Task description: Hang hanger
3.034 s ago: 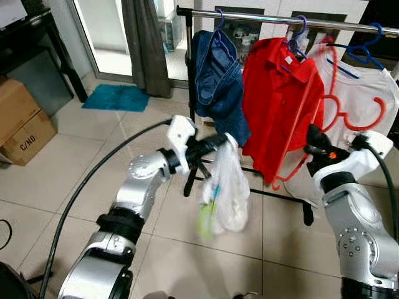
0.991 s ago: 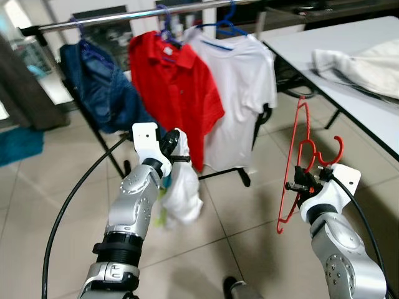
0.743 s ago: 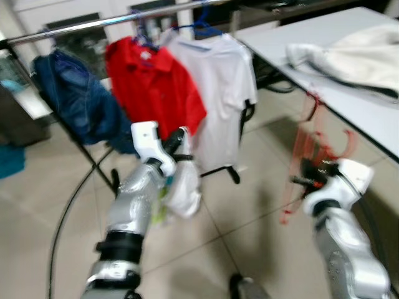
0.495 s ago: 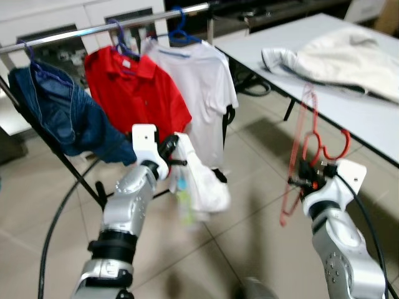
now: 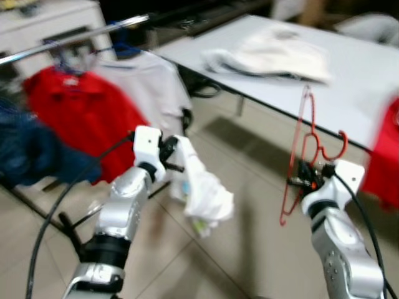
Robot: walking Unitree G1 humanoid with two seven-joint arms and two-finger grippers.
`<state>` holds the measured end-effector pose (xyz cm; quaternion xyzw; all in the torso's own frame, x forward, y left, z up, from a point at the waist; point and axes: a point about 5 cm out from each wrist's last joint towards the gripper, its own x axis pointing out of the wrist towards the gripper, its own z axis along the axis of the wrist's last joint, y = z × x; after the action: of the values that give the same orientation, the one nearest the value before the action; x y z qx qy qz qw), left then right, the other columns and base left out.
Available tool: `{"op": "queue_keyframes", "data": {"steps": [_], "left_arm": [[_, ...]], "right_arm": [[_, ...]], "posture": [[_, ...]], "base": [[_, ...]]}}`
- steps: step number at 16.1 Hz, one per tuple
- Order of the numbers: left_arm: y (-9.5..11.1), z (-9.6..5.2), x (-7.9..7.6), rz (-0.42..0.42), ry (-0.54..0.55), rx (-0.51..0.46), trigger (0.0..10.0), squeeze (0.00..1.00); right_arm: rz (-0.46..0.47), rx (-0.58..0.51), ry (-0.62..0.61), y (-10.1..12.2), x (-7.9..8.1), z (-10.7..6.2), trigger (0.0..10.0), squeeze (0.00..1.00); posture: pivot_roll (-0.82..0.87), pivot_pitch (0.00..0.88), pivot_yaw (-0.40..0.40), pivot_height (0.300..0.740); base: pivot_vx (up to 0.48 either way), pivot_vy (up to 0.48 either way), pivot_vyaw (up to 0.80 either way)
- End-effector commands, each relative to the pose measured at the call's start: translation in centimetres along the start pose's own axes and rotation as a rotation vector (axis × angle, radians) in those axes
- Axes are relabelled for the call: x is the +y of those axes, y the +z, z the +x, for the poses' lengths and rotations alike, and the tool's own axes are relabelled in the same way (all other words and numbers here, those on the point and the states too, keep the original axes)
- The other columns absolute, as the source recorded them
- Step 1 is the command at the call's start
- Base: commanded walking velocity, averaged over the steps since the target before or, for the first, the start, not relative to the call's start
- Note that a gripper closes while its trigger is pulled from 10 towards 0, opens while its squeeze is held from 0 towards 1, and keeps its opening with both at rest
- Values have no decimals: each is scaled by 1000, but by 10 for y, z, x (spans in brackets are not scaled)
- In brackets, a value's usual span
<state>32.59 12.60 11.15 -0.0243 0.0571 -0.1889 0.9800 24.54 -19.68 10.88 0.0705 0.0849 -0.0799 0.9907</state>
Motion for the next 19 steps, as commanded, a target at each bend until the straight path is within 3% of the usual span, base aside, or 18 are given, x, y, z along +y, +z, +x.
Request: {"op": "queue_keyframes", "data": {"steps": [1, 4, 10, 14, 19], "left_arm": [[10, 1, 2, 23, -3, -37, 10000, 0], [13, 0, 3, 43, -16, -56, 10000, 0], [13, -1, 1, 74, -23, -54, 10000, 0], [14, -1, 3, 67, -21, -56, 10000, 0], [14, -1, 5, 68, -10, -53, 10000, 0]], "right_arm": [[9, -18, -15, 5, 0, 1, 10000, 0], [1, -17, -41, 3, -2, 0, 10000, 0], [9, -1, -53, -2, -4, -3, 10000, 0], [-54, -20, -121, -2, -6, -2, 10000, 0], [-32, -20, -91, 0, -4, -2, 10000, 0]], "posture": [[-13, 0, 95, 740], [-14, 0, 102, 740], [-9, 0, 102, 740], [-11, 0, 98, 740], [-11, 0, 96, 740]], "base": [[0, 0, -800], [0, 280, -788], [0, 431, 0], [0, 449, 0], [0, 447, -698]]}}
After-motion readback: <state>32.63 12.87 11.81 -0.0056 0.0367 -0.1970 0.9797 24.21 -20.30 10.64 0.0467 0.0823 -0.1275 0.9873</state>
